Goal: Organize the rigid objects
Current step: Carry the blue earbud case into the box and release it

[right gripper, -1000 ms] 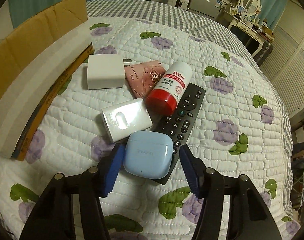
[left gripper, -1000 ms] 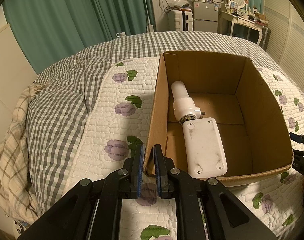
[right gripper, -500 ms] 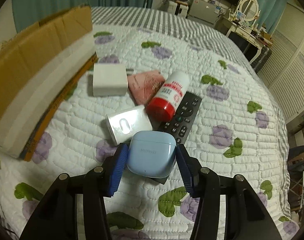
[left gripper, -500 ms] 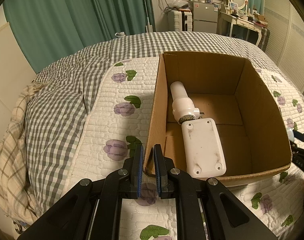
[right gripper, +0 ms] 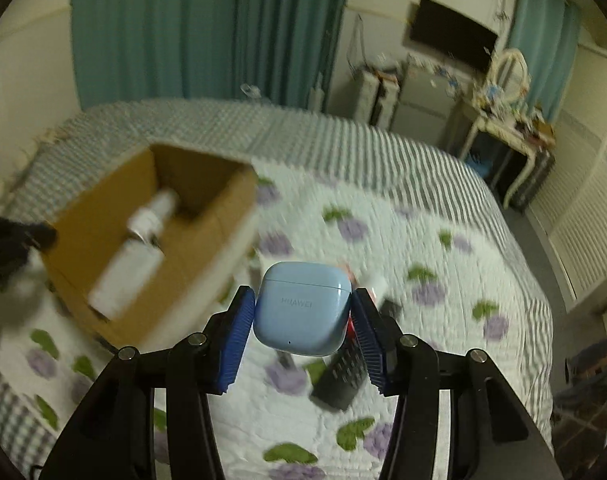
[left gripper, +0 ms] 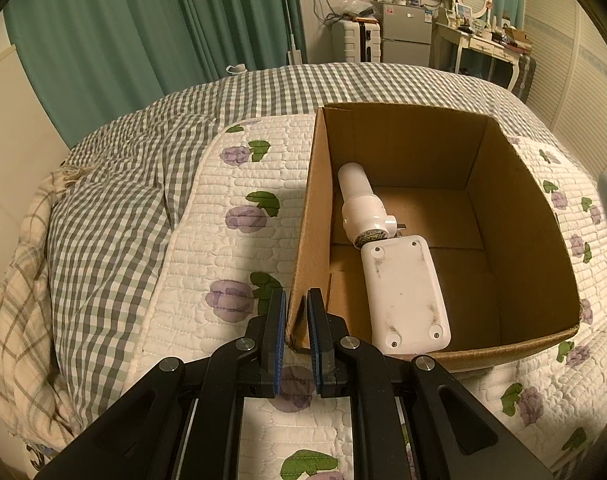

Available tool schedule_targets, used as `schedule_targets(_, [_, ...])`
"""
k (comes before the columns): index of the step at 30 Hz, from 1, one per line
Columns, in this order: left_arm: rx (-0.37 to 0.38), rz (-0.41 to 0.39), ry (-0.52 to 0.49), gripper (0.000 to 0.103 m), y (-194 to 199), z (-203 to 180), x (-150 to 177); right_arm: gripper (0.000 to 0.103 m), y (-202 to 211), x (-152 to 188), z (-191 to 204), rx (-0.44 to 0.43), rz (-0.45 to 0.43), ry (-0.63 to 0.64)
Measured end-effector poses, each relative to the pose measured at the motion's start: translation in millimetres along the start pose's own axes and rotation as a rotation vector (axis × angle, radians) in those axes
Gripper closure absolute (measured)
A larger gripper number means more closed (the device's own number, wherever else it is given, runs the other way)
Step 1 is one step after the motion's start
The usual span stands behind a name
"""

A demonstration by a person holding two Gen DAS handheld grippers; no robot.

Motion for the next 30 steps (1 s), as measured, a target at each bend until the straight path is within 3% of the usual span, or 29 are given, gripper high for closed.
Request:
schedule_targets(8, [0.000,-0.003,0.005,0.092,-1,-1,0,0.053,7,-54,69,-0.143,-0.099,0.057])
schedule_targets(13, [0.004,0.001,0.009,0.092,-1,-1,0,0.053,-11,-44,108,-0.221,-0.058,0.056])
schedule_targets(17, [-0.002,-0.009,0.004,0.092,0,0,-2,0.053,-27,-28,129,-0.224,-0.034,0.093])
schedule_targets(26, [0.021,-0.008,0.020,0.092,1,3,-2,0.053,-28,-22,133,-0.241,-0.027,0.091])
schedule_targets(27, [0.019,-0.007,0.020,0.092,1,3,-2,0.052,-27,-22,132,-0.242,-0.029,0.083])
schedule_targets(29, [0.016,-0.006,0.019,0.092,1,4,-1,0.030,-24,-24,129,-0.231,-0.036,0.069])
schedule_targets(30, [0.018,-0.003,0.018,0.092,1,4,-2,0.028,-21,-25,125,-0.222,-0.047,0.066])
Point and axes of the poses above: each gripper's, at about its wrist camera, not at the fingertips, and y roughly against the way its jaws point, z to its left, x to its underside, the point moved 6 cm from there along -y, roughly the way its jaws point, and after that the axes turned 15 degrees about -z, right-handed, at the moved point
